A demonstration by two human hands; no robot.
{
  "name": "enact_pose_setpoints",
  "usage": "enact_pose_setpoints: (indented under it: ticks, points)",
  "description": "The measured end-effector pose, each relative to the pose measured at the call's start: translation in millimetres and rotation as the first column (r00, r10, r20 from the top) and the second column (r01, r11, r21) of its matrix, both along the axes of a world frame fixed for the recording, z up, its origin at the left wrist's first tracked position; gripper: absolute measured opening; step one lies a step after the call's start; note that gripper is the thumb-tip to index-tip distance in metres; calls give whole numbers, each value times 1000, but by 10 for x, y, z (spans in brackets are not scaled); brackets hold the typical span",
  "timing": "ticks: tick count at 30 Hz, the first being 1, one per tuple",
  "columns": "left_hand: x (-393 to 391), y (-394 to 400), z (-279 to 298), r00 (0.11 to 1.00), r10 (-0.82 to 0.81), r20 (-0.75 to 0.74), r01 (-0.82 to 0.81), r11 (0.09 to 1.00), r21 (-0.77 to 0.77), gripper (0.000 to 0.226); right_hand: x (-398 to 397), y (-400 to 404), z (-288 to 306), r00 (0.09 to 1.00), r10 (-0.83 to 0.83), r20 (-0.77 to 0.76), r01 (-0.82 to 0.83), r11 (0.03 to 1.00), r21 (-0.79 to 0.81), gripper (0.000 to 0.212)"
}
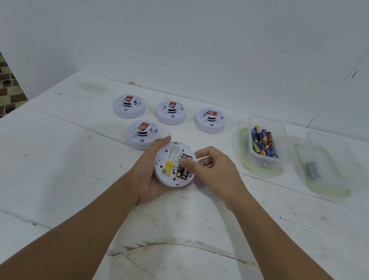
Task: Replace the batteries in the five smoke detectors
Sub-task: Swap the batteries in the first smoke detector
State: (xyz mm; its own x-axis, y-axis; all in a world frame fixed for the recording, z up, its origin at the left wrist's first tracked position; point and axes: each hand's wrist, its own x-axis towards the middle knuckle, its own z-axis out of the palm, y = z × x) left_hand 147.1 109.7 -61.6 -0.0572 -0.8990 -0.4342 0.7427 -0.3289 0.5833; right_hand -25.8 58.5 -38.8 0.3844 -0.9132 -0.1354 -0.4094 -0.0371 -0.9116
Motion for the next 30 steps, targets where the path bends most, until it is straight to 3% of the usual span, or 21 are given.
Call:
enact_pose_setpoints:
  ticks: [3,5,8,11,18,23,27,30]
  points:
    - [-6,-4,-12,998,17,-52,-17,1000,9,62,-36,-7,-22,995,-78,-57,60,962,-265,27]
    - [-5,-11,-17,998,7,-59,-6,1000,9,64,-98,-38,-32,968,-79,-236,-22,917,-398,21]
    - [12,-19,-27,999,7,-46,-7,1000,6,64,-208,-60,-38,822,43,-567,-223,942,-252,42]
    - [21,-18,-35,999,7,-54,-6,1000,16,67,-235,-15,-36,703,136,-699,-327,933,-147,45]
    - [16,-10,-32,997,24,-71,-24,1000,7,66,-210,20,7,731,86,-677,-294,935,-198,51]
    - [20,13,-13,994,47,-101,-49,999,-19,68,-298,12,-14,731,-58,-680,-204,932,-300,75]
    - [29,18,-27,989,67,-135,-70,997,-24,62,-324,3,-4,865,-199,-460,-26,899,-438,70]
    - [-8,24,14,985,102,-140,-104,995,-6,48,-261,61,65,962,-109,-249,-30,868,-496,74]
